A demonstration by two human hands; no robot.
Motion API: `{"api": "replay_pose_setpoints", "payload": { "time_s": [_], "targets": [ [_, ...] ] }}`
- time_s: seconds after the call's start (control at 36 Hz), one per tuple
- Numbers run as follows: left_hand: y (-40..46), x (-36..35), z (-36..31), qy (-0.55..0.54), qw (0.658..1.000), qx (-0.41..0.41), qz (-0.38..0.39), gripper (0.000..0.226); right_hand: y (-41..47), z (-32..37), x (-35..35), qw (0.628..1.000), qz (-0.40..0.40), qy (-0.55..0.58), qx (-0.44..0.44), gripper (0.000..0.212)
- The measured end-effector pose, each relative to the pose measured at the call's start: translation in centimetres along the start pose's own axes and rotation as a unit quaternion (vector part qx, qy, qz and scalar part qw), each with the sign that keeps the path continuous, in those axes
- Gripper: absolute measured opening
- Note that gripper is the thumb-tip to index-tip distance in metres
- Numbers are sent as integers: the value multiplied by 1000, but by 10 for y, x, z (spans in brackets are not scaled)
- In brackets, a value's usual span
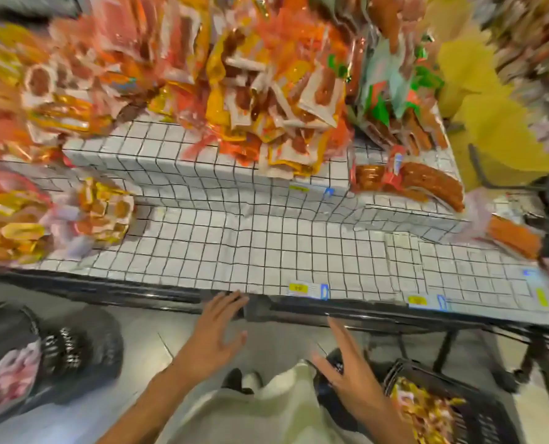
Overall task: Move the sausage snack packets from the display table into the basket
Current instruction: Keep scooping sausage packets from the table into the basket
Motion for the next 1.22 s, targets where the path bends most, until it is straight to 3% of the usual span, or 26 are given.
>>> {"api": "replay_pose_setpoints", "payload": {
  "time_s": [0.19, 0.58, 0.94, 1.22],
  "targets": [
    [-32, 22, 47, -85, 989, 89, -81, 55, 35, 46, -12, 997, 80, 2, 4, 75],
    [-78, 66, 82, -93, 945, 223, -221, 48, 133, 144, -50, 959, 243, -66, 132, 62],
    [-111, 116, 119, -113, 893, 278, -337, 41, 177, 230, -103, 930, 287, -109, 202, 60],
    [-138, 186, 208, -147, 888, 270, -341, 40, 200, 308, -188, 946, 246, -96, 191, 50]
  ]
}}
Point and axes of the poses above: each hand's wrist, its own y-axis towards the middle knuckle, its own x-axis out of the back of the hand, z = x × y, the point moved 9 cm from there along y, towards the middle knuckle, and after that the axes turned 2 degrees about z, right-handed, at the moved point
